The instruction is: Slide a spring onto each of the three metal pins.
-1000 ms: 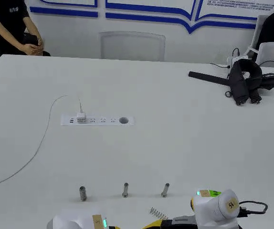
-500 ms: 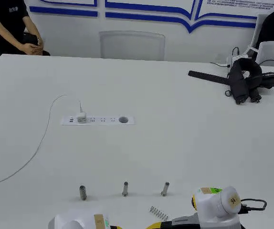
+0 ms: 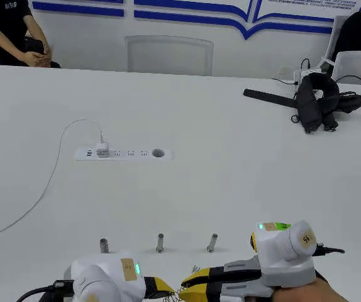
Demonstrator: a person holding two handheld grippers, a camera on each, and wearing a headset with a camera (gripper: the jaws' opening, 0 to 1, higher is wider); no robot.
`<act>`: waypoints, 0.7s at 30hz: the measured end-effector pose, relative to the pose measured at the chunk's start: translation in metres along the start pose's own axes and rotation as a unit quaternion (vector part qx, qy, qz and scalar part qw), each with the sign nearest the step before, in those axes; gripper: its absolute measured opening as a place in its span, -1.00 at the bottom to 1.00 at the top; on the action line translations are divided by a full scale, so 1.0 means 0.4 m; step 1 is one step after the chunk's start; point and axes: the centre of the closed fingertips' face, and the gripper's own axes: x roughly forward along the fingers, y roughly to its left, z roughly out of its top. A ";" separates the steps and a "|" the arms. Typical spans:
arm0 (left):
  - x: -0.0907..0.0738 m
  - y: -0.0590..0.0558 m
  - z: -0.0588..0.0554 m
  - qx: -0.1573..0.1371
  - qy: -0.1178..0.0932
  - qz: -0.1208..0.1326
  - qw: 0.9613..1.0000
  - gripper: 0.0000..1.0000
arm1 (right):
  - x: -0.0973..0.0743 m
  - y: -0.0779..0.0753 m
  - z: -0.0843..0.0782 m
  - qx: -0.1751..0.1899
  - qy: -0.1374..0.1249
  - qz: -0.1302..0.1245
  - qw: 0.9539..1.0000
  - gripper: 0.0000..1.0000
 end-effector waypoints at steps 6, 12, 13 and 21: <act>0.004 0.009 0.030 0.002 -0.013 0.001 1.000 -0.80 | -0.013 0.009 0.032 -0.030 0.011 -0.003 0.999 -0.75; 0.004 0.011 0.046 -0.003 -0.026 0.002 1.000 -0.80 | -0.016 0.014 0.041 -0.067 0.041 -0.004 0.997 -0.75; 0.003 0.011 0.048 -0.003 -0.027 0.002 1.000 -0.80 | -0.016 0.014 0.040 -0.075 0.048 -0.004 0.996 -0.75; -0.001 0.008 0.064 -0.003 -0.038 0.000 0.999 -0.80 | -0.010 0.027 0.017 -0.131 0.103 0.008 0.986 -0.63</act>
